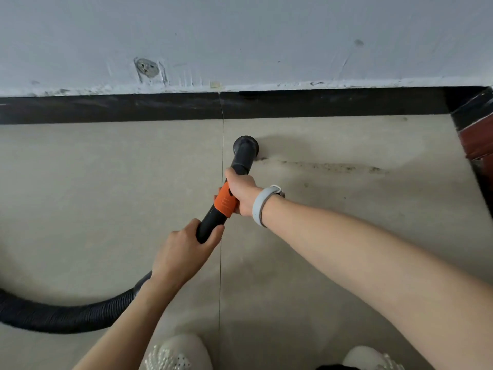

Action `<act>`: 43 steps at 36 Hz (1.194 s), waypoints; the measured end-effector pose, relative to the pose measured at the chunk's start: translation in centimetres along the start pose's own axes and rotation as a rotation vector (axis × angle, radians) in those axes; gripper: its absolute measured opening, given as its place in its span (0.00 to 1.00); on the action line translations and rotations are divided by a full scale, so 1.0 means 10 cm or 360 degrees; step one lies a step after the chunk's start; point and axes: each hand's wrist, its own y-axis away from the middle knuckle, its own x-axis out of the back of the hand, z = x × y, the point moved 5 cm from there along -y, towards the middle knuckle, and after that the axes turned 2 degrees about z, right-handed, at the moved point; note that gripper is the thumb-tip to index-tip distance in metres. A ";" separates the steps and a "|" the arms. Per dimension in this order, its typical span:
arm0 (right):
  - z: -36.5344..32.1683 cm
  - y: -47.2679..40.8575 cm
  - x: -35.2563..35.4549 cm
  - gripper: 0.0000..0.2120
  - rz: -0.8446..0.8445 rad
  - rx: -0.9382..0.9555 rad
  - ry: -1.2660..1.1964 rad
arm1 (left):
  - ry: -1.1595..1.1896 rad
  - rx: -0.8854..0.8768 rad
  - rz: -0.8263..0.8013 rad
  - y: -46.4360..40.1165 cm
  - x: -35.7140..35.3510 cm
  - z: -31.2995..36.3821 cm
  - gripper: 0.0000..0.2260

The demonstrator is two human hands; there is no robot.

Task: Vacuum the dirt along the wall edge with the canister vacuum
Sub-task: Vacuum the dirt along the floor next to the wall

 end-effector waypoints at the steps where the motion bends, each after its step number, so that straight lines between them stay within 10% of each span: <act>1: 0.04 0.01 -0.03 0.13 -0.0006 -0.0014 -0.0003 | 0.0000 0.0004 -0.0008 0.02 0.01 -0.04 0.20; 23: 0.92 0.26 -0.36 0.23 -0.0049 -0.0068 -0.0006 | -0.0189 0.0080 -0.0235 0.51 0.11 -0.71 0.19; 43: 0.34 0.10 0.04 0.16 0.0081 0.0020 -0.0126 | -0.0398 -0.0057 0.0162 0.22 0.10 -0.15 0.23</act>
